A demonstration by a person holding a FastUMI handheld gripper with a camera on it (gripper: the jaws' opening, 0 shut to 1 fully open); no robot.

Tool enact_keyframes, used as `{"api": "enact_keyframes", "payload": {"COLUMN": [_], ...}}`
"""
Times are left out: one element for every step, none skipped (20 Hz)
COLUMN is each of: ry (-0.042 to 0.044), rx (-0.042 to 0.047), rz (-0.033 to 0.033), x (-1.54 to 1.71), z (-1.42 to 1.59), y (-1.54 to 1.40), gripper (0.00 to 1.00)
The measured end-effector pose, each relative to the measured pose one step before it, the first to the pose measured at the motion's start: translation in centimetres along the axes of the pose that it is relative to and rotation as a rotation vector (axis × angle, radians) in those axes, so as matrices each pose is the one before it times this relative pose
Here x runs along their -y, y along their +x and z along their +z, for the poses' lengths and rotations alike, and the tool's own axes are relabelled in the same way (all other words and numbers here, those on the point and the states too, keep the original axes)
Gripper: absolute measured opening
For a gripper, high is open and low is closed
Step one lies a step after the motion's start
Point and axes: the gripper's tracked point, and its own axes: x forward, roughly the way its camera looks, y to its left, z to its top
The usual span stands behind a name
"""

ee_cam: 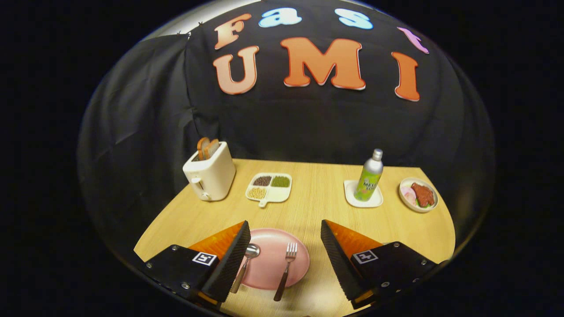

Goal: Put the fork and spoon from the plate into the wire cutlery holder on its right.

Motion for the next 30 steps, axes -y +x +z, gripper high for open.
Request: {"api": "enact_keyframes", "payload": {"ry": [-0.00378, -0.00801, -0.01202, -0.01091, -0.00947, -0.00658, -0.0074, -0.00947, -0.01319, -0.01197, -0.00769, 0.00224, 0.00593, 0.00568, -0.00014, -0.00255, 0.00419, 0.00659, 0.00433, 0.00497, 0.00264, 0.00332, 0.0044, 0.00865, 0.00761, 0.00739, 0.0108, 0.01266, 0.00941, 0.00599], "rx": [-0.04007, -0.04041, -0.03709, -0.03576, -0.03987, -0.04482, -0.03885, -0.03229, -0.02687, -0.02021, -0.029, -0.0349, -0.04133, -0.03198, -0.01835, -0.01427, -0.01837, -0.02496, -0.02248, -0.01845, -0.00548, -0.00456, 0.00486, -0.00131, 0.003, 0.01325, 0.02497, 0.0234, 0.02029, 0.02727], "rz": [-0.00057, -0.00888, 0.00001, -0.00522, 0.00001, -0.00006, 0.00708, -0.00221, -0.0015, -0.00556, -0.00176, 0.00344, 0.00142, 0.00234, -0.00622, -0.0158, -0.00925, -0.00054, -0.00806, 0.00126, -0.00649, -0.00409, 0.00265, 0.00577, 0.00641, 0.00212, 0.01276, 0.01683, 0.00263, 0.00593], "x": [-0.087, -0.102, -0.205, -0.126, -0.202, -0.269, -0.35, -0.176, -0.121, -0.044, 0.065, -0.162, -0.085, 0.023, 0.105, 0.355, 0.198, -0.047, 0.17, -0.007, 0.105, 0.023, -0.056, -0.049, -0.056, 0.074, -0.081, -0.092, 0.251, 0.292], "z": [-1.295, -1.221, -1.126, -1.331, -1.305, -1.396, -0.825, -0.584, -0.365, -0.433, -0.39, -0.635, -0.531, -0.473, -0.065, -0.188, -0.141, -0.36, -0.234, -0.274, 0.009, -0.018, 0.182, -0.006, 0.061, 0.283, 0.527, 0.468, 0.391, 0.653], "y": [0.588, 0.734, 0.498, 0.864, 0.764, 0.746, 0.491, 0.464, 0.461, 0.569, 0.49, 0.508, 0.403, 0.32, 0.413, 0.441, 0.341, 0.223, 0.339, 0.122, 0.348, 0.177, 0.046, -0.162, -0.248, -0.288, -0.509, -0.819, -0.667, -0.941], "gripper": [0.96, 0.96, 0.95, 0.95, 0.92, 0.9, 0.86, 0.83, 0.76, 0.73, 0.66, 0.64, 0.59, 0.56, 0.5, 0.47, 0.43, 0.41, 0.34, 0.29, 0.21, 0.18, 0.13, 0.11, 0.07, 0.06, 0.05, 0.05, 0.04, 0.05]}}
